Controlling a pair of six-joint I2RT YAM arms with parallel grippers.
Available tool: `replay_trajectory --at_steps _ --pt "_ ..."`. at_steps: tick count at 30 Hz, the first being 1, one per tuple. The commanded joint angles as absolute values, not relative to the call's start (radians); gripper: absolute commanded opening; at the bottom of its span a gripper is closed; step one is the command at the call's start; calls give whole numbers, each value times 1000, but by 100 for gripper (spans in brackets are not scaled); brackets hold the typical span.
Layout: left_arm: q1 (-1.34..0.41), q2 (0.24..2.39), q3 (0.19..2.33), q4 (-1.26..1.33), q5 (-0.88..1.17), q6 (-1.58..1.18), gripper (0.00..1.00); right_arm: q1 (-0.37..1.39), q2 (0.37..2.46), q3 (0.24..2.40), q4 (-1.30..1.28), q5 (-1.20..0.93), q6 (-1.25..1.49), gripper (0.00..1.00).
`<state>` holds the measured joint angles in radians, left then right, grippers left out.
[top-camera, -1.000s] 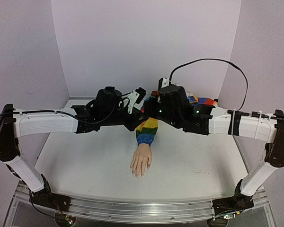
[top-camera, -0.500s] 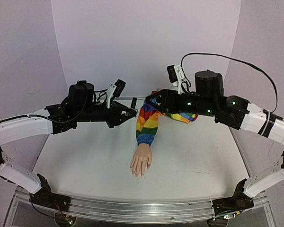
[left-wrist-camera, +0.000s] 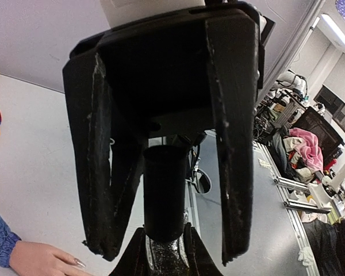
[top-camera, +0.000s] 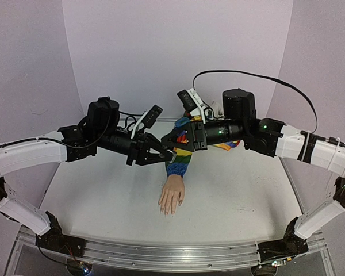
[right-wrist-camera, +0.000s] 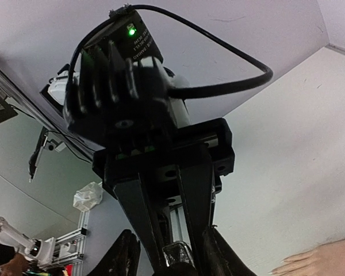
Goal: Paint the nails
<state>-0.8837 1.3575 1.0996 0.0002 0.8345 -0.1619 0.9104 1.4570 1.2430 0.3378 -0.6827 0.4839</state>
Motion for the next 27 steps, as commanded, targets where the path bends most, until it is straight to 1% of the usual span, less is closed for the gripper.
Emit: replay_trajectory --at_steps 1,2,4,10,11,13,16,17,19,20,22,23,24,25,27 --pt "-891 1359 1158 34 926 -155 0 910 1455 1277 445 -762 492 37" --pt "-891 1359 1157 34 932 -151 0 910 1454 1276 446 -763 491 36" --pt "-891 1359 1155 33 936 -145 0 910 1453 1278 448 -767 489 29" --pt "-891 1358 1167 34 897 -140 0 910 1461 1265 448 -779 497 2" --pt "-891 1357 1168 35 877 -137 0 910 1463 1261 448 -778 496 0" --pt "-892 1351 1169 35 786 -135 0 911 1463 1247 447 -765 497 0" --pt "-891 1344 1171 34 532 -135 0 912 1460 1225 438 -681 503 0" --pt "-891 1345 1175 34 417 -139 0 916 1462 1222 420 -630 502 0" --pt "-891 1362 1192 33 181 -148 0 948 1465 1230 354 -420 502 0" --pt "-892 1374 1204 34 64 -157 0 975 1472 1243 306 -271 503 0" --pt "-891 1424 1241 35 -119 -153 0 1049 1497 1283 175 105 577 0" --pt "-891 1454 1267 36 -171 -150 0 1075 1512 1294 145 220 640 0" --pt "-891 1488 1293 40 -202 -149 0 1095 1529 1295 149 273 684 0" --pt "-891 1518 1318 45 -207 -149 0 1115 1550 1302 155 310 717 0" --pt "-891 1567 1351 63 -179 -152 0 1139 1601 1331 159 315 768 0"
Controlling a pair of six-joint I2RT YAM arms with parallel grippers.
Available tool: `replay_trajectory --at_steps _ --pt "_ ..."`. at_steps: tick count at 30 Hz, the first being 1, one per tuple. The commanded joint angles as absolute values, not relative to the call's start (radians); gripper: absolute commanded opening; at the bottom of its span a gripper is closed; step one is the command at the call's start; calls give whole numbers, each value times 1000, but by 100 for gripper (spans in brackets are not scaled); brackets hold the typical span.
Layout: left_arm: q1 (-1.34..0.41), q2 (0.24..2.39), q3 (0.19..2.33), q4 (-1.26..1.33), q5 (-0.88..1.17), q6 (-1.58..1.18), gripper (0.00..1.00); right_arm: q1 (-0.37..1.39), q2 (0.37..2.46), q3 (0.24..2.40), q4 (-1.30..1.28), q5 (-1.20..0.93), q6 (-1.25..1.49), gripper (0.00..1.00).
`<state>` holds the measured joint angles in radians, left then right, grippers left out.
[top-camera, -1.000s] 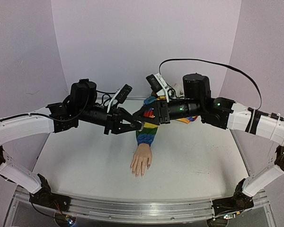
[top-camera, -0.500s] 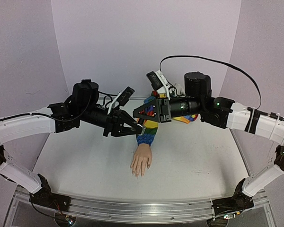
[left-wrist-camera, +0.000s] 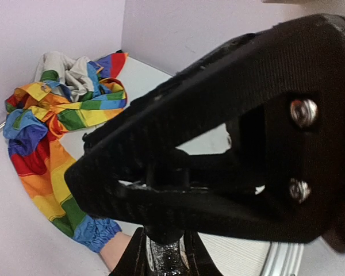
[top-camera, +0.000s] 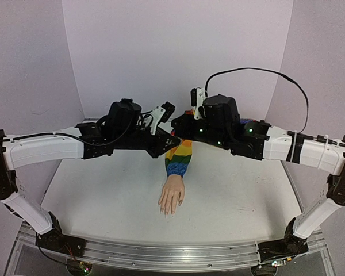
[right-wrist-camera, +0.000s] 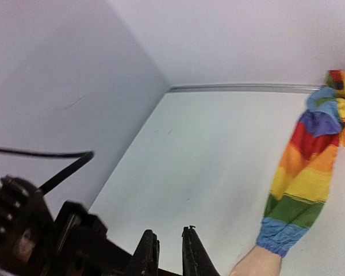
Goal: Paint the nails
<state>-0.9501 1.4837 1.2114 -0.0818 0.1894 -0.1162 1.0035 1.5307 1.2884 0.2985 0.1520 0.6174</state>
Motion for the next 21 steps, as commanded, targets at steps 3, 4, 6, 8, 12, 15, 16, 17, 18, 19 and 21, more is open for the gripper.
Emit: replay_trajectory --at_steps 3,4,6,8,12,15,16,17,18,19,21 --pt "-891 1598 1360 83 -99 -165 0 1139 1620 1341 181 285 809 0" --pt "-891 1597 1349 87 -77 -166 0 1138 1620 1342 186 282 801 0" --pt "-891 1586 1318 90 -30 -162 0 1139 1604 1342 188 285 772 0" --pt "-891 1564 1276 90 32 -156 0 1134 1577 1334 189 283 724 9" --pt "-891 1491 1192 86 211 -152 0 1099 1513 1317 189 190 607 28" --pt "-891 1431 1132 79 361 -152 0 1030 1444 1289 187 61 562 42" --pt "-891 1415 1117 72 429 -150 0 1007 1422 1272 187 0 552 47" --pt "-890 1397 1103 68 473 -153 0 982 1400 1257 188 -61 538 52" --pt "-890 1382 1093 64 518 -155 0 959 1379 1243 194 -113 525 59" --pt "-890 1368 1085 62 563 -157 0 940 1363 1229 205 -180 507 65" --pt "-890 1351 1078 61 661 -161 0 910 1346 1215 234 -330 469 75"
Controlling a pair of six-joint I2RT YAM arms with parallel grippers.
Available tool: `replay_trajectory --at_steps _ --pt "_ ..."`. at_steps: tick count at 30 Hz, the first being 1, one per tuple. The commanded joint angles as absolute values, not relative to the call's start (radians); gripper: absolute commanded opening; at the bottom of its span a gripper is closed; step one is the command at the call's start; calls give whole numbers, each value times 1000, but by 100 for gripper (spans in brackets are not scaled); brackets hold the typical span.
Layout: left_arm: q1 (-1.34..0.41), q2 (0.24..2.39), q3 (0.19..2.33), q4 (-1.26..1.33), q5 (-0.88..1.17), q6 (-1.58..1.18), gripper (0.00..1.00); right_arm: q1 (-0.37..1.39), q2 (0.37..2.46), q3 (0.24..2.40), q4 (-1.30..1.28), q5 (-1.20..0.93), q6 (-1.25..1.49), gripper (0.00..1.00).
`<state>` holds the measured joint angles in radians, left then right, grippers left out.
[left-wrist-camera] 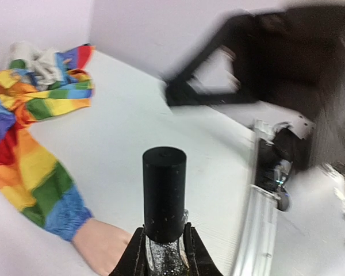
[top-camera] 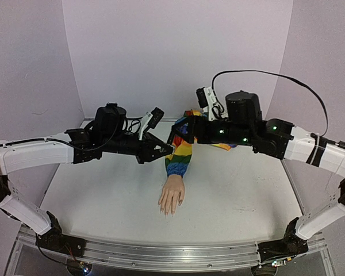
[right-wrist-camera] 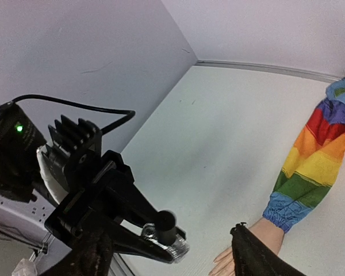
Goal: Paint the nails
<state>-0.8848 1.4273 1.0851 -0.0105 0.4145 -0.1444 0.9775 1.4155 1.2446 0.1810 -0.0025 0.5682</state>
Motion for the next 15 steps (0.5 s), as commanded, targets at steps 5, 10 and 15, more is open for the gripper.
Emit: replay_trajectory --at_steps 5,10,15 --pt "-890 1341 1105 60 873 -174 0 896 1374 1243 297 -637 438 78" --pt "-891 1352 1144 60 980 -188 0 897 1408 1242 441 -789 507 55" --pt "-891 1356 1160 60 1018 -193 0 897 1420 1228 507 -817 546 34"
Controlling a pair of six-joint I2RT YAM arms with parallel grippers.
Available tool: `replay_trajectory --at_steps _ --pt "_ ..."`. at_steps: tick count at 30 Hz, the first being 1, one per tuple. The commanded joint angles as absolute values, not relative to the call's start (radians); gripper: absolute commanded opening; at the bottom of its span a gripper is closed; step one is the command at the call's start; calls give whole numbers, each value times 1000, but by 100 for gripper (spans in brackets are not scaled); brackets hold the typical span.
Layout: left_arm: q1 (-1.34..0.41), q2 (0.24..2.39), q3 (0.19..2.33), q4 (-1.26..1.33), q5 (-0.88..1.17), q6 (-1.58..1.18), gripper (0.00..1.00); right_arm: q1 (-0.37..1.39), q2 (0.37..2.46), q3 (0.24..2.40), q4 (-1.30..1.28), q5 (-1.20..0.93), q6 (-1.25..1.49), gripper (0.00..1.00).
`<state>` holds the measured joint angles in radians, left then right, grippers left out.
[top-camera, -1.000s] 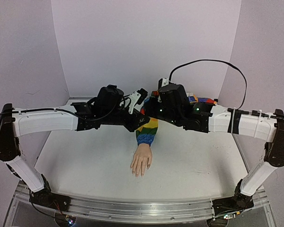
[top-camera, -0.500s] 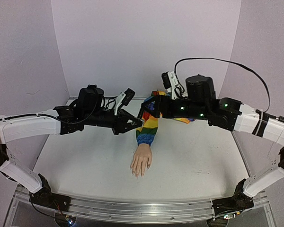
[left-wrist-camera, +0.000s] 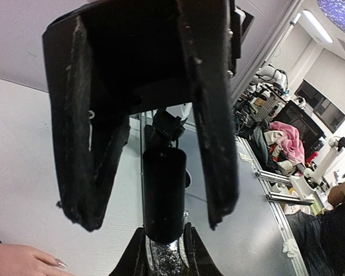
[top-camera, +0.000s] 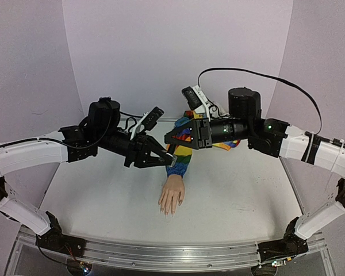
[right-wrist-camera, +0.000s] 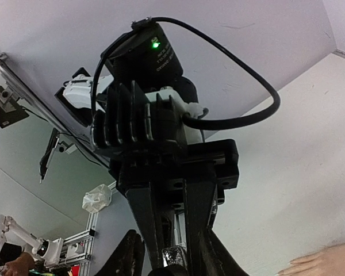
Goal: Paint the nails
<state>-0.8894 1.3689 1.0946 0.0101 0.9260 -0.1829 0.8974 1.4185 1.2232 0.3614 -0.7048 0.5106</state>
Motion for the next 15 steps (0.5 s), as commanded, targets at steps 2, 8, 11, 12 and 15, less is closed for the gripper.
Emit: replay_trajectory --at_steps 2,8,11,12,15 --pt "-892 1355 1162 61 1024 -193 0 897 1424 1221 512 -823 554 35" --pt "-891 1356 1173 60 1031 -198 0 897 1432 1202 547 -849 574 34" --pt "-891 1352 1178 63 1006 -195 0 897 1437 1197 560 -864 583 30" --pt "-891 1350 1180 62 996 -194 0 897 1439 1195 562 -866 582 28" --pt "-891 1354 1190 63 978 -188 0 897 1443 1189 563 -865 581 25"
